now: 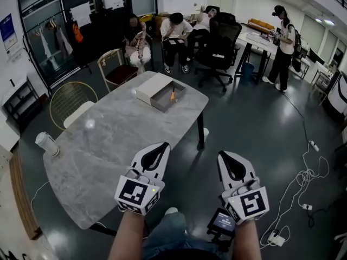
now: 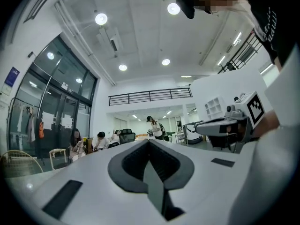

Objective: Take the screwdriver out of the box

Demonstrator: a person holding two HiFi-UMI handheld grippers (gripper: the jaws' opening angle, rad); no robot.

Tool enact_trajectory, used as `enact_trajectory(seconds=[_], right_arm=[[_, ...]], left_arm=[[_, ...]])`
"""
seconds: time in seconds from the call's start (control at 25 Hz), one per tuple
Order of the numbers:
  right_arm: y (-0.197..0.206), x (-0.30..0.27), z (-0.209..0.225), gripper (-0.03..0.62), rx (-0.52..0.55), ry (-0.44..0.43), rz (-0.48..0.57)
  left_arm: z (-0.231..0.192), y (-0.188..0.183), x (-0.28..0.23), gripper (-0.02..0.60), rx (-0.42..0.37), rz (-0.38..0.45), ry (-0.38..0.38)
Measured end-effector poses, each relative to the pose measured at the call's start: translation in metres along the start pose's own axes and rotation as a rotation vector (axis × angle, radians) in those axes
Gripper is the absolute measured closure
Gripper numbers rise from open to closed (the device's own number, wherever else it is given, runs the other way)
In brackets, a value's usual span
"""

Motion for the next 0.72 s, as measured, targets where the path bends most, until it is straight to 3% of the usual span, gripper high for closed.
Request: enact_trajectory(seconds=[0.32,0.72], right_arm=[[-0.001,-0.062,0.05,0.568,0.031,0.001,-0.019],[-0.02,-0.192,0.139,0.568,0.008,0.002,-0.008]], left_arm=[[-0.041,0.0,-0.076,0.568,0.027,-0.031,-0.002],[-0.133,-0.014,-0.205,0.568,0.052,-0.045,-0.025]])
Point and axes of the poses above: the fingertips, and each gripper's own axes: x backward along the fingers, z to its right, y out of its underside, the point moved 2 cm from there along x, backward along the fingers, and after that the axes turned 15 degrees about -z, right-handed, at the moved point
